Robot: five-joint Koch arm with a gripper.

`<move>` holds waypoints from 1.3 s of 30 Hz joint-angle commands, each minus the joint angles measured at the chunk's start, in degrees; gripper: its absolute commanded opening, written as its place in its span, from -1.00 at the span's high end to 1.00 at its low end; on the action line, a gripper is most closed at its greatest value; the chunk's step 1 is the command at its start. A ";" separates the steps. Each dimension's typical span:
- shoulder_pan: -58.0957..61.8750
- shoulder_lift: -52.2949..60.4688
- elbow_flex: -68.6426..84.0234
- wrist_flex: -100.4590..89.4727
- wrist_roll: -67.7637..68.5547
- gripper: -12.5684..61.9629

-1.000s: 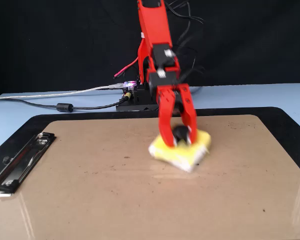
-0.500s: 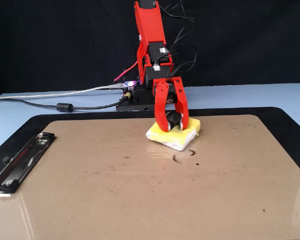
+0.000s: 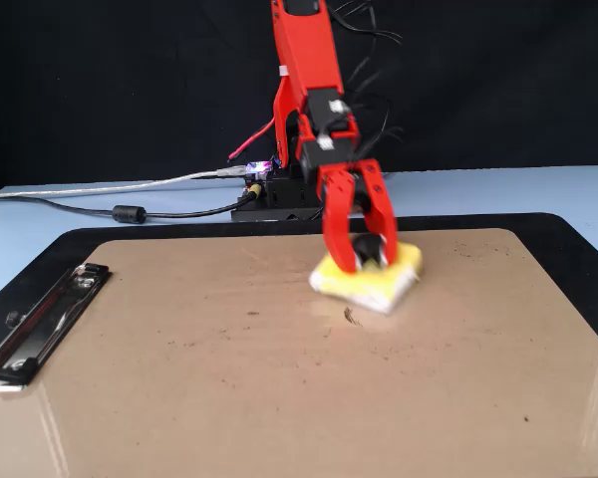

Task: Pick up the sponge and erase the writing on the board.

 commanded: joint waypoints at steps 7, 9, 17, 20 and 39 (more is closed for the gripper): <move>4.48 0.35 -1.76 -0.44 -0.70 0.88; 10.99 -9.32 -9.40 -1.49 -0.62 0.88; 11.69 -19.86 -17.84 -3.87 -0.26 0.88; 11.60 -6.06 -5.98 -3.60 -0.18 0.88; 4.66 -3.43 -24.26 4.31 -0.44 0.88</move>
